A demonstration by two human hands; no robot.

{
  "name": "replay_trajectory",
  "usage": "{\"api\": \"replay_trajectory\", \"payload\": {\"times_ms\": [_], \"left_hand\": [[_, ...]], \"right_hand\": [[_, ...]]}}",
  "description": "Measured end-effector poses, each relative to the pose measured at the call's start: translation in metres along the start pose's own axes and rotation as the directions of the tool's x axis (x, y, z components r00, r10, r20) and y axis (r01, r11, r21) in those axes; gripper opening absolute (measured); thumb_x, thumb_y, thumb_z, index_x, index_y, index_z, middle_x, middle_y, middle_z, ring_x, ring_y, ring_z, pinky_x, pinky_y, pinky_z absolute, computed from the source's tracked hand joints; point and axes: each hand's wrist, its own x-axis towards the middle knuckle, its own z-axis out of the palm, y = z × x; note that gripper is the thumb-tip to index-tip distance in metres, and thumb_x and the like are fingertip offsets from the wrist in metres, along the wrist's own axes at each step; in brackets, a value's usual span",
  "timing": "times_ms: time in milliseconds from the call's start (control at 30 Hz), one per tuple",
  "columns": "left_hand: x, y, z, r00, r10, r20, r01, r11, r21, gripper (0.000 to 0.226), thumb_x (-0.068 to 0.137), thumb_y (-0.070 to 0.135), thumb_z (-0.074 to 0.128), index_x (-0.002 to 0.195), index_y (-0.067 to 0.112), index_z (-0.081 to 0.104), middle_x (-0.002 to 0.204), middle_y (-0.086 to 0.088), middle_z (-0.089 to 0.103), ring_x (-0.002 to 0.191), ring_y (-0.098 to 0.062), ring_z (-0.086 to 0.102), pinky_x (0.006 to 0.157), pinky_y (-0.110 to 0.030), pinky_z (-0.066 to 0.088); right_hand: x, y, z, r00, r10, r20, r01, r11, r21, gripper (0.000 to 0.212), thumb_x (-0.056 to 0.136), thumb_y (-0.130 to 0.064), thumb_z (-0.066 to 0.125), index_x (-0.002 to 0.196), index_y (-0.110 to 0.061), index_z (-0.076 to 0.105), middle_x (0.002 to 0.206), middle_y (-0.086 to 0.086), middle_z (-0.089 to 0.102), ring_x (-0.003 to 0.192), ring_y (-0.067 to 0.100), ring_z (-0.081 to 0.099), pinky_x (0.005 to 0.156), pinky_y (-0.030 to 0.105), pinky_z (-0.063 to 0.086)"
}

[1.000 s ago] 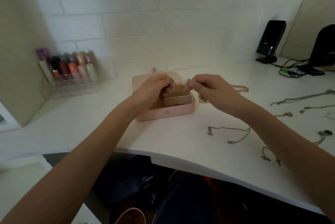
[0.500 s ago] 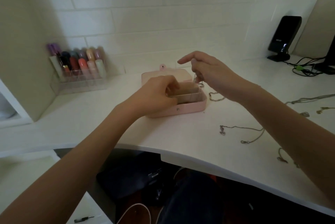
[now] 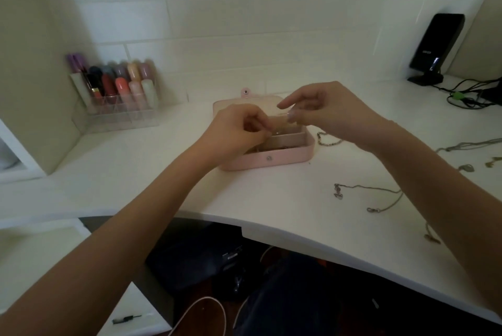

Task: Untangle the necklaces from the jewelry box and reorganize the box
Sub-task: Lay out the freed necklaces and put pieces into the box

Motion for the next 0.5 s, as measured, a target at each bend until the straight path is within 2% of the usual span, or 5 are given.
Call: {"api": "replay_trajectory", "payload": {"times_ms": [100, 200, 300, 400, 500], "left_hand": [[0.000, 0.009, 0.000, 0.998, 0.016, 0.067, -0.007, 0.991, -0.137, 0.044, 0.074, 0.024, 0.080, 0.114, 0.016, 0.063, 0.101, 0.004, 0.069, 0.097, -0.003, 0.064, 0.085, -0.013, 0.049], [-0.003, 0.020, 0.008, 0.984, 0.023, 0.174, 0.033, 0.949, -0.313, 0.051, 0.075, 0.020, 0.080, 0.120, 0.018, 0.056, 0.088, 0.007, 0.074, 0.092, -0.003, 0.067, 0.089, -0.020, 0.049], [-0.001, 0.018, 0.008, 0.996, -0.080, 0.044, 0.089, 0.963, -0.256, 0.041, 0.073, 0.019, 0.081, 0.106, 0.020, 0.057, 0.067, 0.010, 0.071, 0.072, -0.004, 0.066, 0.077, -0.021, 0.048], [-0.002, 0.011, 0.000, 0.995, -0.088, -0.047, 0.081, 0.989, -0.127, 0.028, 0.071, 0.017, 0.082, 0.093, 0.016, 0.064, 0.070, 0.004, 0.071, 0.059, 0.004, 0.061, 0.060, -0.007, 0.042], [-0.006, 0.009, -0.002, 0.999, -0.028, -0.027, 0.029, 0.999, 0.025, 0.012, 0.074, 0.015, 0.080, 0.082, 0.011, 0.072, 0.068, 0.005, 0.068, 0.055, 0.010, 0.057, 0.056, -0.001, 0.038]], "right_hand": [[-0.001, -0.008, 0.004, 1.000, -0.019, -0.011, 0.021, 0.989, 0.150, 0.020, 0.082, -0.008, 0.072, 0.102, -0.009, 0.071, 0.079, 0.006, 0.074, 0.065, 0.004, 0.065, 0.064, 0.012, 0.048], [-0.002, -0.014, 0.006, 0.998, -0.034, -0.051, 0.043, 0.983, 0.177, 0.020, 0.080, -0.007, 0.074, 0.100, -0.006, 0.070, 0.079, 0.009, 0.074, 0.061, 0.005, 0.065, 0.059, 0.013, 0.047], [-0.002, -0.004, 0.000, 0.988, 0.035, -0.148, -0.021, 0.995, 0.099, 0.019, 0.075, -0.010, 0.079, 0.090, -0.005, 0.070, 0.076, 0.011, 0.073, 0.058, 0.007, 0.064, 0.063, 0.017, 0.051], [-0.001, 0.007, -0.001, 0.980, 0.123, -0.159, -0.119, 0.992, 0.033, 0.018, 0.071, -0.011, 0.083, 0.081, -0.004, 0.069, 0.070, 0.011, 0.071, 0.058, 0.012, 0.065, 0.070, 0.027, 0.055], [0.001, 0.011, 0.008, 0.986, 0.112, -0.126, -0.133, 0.976, -0.170, 0.014, 0.069, -0.017, 0.084, 0.076, -0.014, 0.073, 0.063, -0.002, 0.066, 0.050, -0.002, 0.056, 0.053, 0.007, 0.041]]}}
